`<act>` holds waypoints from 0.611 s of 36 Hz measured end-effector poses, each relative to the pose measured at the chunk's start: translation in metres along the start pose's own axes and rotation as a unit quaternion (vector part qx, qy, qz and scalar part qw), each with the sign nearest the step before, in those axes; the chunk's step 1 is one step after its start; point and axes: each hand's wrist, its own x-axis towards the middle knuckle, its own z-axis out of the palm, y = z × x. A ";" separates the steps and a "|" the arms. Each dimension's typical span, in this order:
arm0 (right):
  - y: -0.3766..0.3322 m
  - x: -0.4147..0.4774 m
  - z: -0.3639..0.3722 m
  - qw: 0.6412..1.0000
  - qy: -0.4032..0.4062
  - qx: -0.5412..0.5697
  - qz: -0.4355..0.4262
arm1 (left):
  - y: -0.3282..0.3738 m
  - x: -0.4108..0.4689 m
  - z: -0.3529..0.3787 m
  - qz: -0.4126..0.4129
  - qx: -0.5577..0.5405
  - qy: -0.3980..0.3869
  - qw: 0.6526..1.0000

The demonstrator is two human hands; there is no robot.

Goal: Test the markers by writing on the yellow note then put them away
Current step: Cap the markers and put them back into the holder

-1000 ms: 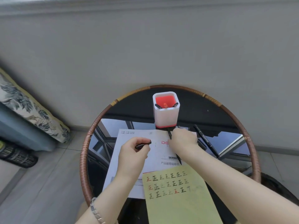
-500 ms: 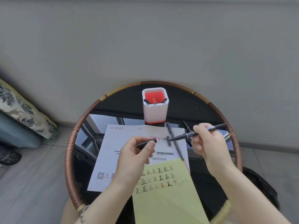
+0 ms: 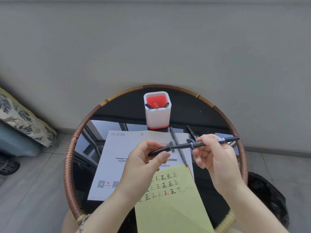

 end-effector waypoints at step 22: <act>0.007 -0.003 0.014 0.996 -0.049 -0.056 -0.053 | 0.011 0.000 0.010 0.071 0.131 -0.100 0.984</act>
